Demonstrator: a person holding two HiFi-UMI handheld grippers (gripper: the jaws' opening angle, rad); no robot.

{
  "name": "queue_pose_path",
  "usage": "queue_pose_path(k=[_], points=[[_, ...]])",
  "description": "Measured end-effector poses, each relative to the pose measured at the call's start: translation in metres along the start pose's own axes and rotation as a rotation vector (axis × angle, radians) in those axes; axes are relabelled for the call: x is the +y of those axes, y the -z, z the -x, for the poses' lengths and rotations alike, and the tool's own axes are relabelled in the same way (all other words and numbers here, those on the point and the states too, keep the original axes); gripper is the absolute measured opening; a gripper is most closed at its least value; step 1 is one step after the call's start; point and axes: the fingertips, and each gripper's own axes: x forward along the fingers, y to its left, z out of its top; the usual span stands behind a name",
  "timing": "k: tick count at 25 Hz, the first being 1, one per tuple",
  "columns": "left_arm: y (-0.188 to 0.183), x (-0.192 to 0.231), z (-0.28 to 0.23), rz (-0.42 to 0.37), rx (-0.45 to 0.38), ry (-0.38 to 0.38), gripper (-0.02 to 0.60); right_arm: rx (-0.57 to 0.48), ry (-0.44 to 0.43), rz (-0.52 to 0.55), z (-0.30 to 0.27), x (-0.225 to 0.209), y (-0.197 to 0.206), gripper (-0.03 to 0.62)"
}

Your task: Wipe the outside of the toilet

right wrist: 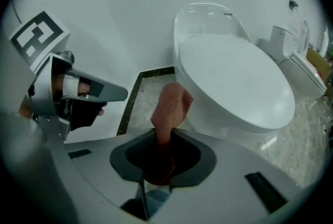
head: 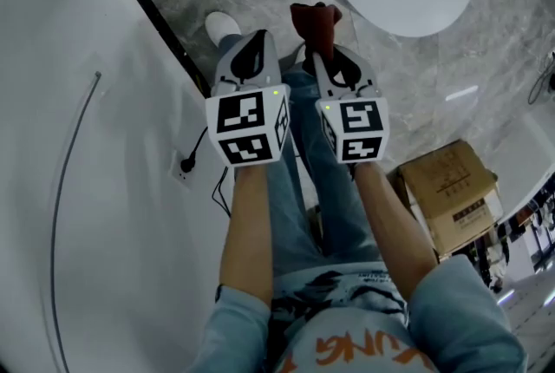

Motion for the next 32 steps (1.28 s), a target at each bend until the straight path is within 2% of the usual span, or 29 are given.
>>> queue_pose_path(k=[4, 8, 14, 22, 26, 32], points=[[-0.007, 0.011, 0.003, 0.008, -0.002, -0.013, -0.002, -0.024, -0.061, 0.000, -0.008, 0.025, -0.021, 0.069], [-0.014, 0.029, 0.003, 0.016, 0.004, -0.025, -0.002, -0.036, -0.081, -0.024, -0.026, 0.036, -0.041, 0.069], [-0.021, 0.061, 0.003, 0.041, 0.020, -0.045, -0.002, -0.051, -0.088, -0.057, -0.057, 0.044, -0.074, 0.069], [-0.047, 0.099, -0.009, 0.064, 0.041, -0.051, -0.002, -0.030, -0.058, -0.031, -0.124, 0.044, -0.116, 0.071], [-0.056, 0.110, -0.015, 0.069, 0.052, -0.049, -0.002, -0.029, -0.079, 0.001, -0.155, 0.049, -0.138, 0.071], [-0.066, 0.124, -0.024, 0.072, 0.076, -0.037, -0.002, -0.039, -0.052, -0.037, -0.194, 0.043, -0.171, 0.069]])
